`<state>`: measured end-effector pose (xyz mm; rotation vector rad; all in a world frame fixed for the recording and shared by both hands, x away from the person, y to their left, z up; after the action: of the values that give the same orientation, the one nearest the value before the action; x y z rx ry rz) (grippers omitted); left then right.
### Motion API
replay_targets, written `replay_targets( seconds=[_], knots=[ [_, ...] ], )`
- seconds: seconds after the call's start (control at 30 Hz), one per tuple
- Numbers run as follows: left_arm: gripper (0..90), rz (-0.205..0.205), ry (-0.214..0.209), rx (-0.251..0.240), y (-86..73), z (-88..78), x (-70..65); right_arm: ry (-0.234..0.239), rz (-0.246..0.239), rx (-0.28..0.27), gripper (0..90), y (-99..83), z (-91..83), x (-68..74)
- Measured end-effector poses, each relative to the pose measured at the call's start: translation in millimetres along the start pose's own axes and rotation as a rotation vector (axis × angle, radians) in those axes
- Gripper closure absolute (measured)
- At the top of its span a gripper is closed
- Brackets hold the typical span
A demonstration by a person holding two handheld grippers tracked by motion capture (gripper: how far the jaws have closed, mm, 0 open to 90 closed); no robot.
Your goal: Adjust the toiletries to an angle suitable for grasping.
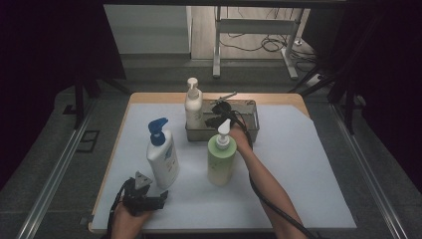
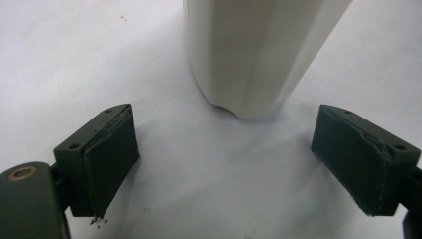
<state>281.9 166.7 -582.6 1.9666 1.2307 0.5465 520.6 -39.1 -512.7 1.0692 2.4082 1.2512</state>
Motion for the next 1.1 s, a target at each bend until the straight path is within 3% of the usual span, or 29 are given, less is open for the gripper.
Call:
replay_targets(
  seconds=[0.27, 0.53, 0.77, 1.1],
  knots=[
    [10.8, 0.000, 0.000, -0.001, 0.0, 0.1, 0.0, -0.019, -0.011, -0.041, 68.1, 1.4, -22.2, -8.6],
    [10.8, 0.000, 0.000, -0.001, -0.1, 0.0, 0.0, -0.026, -0.028, -0.063, 55.0, 1.8, -40.8, -6.4],
    [10.8, 0.001, 0.000, -0.001, -0.1, 0.0, 0.1, -0.029, -0.053, -0.071, 48.0, 2.3, -56.2, -3.0],
    [10.8, 0.001, 0.000, -0.002, -0.1, 0.1, 0.0, -0.028, -0.049, -0.082, 40.7, -4.4, -75.1, -5.2]
  ],
)
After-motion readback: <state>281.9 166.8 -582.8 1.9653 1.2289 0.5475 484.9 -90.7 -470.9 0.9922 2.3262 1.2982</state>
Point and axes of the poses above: each handheld gripper's, and its own axes: z roughly forward along the jaws, y roughly out of its top, x roughly to its left, the point moved 8 cm from there along z, roughly forward along the jaws, and after that the axes turned 8 degrees about -x, right-handed, at the moved point
